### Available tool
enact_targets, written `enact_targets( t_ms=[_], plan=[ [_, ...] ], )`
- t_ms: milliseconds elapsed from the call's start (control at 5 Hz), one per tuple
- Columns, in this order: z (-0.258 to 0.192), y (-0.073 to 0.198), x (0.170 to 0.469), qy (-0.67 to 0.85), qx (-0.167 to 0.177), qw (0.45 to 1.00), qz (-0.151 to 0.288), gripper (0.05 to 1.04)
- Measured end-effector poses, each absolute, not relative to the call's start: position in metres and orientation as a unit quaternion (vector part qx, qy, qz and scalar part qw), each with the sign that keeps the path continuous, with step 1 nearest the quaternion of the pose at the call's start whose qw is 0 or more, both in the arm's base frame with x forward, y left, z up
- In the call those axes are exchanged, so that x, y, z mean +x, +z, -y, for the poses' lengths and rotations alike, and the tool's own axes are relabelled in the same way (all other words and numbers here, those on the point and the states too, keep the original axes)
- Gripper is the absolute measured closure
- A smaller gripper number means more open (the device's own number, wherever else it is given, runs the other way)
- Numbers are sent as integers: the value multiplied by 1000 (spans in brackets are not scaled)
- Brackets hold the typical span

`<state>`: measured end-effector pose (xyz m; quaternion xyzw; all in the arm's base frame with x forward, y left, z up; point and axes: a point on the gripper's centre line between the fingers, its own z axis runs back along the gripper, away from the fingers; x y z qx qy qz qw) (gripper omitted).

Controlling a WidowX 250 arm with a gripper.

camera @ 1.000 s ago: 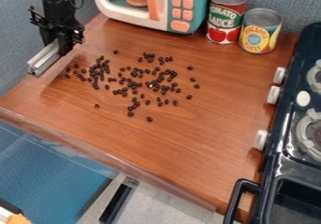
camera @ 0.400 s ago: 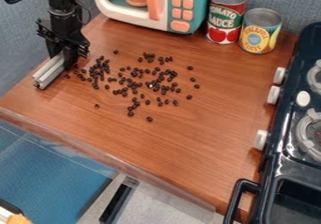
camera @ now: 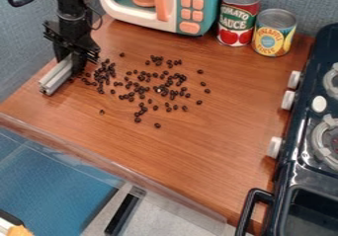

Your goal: Sweep into pile

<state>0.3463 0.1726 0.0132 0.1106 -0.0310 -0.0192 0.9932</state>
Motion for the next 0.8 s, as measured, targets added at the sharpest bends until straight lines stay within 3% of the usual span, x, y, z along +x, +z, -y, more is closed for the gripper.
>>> enact_targets(
  t_ms=[800],
  plan=[
    [-120,10,365,-7,41,997,57,705]
  ],
)
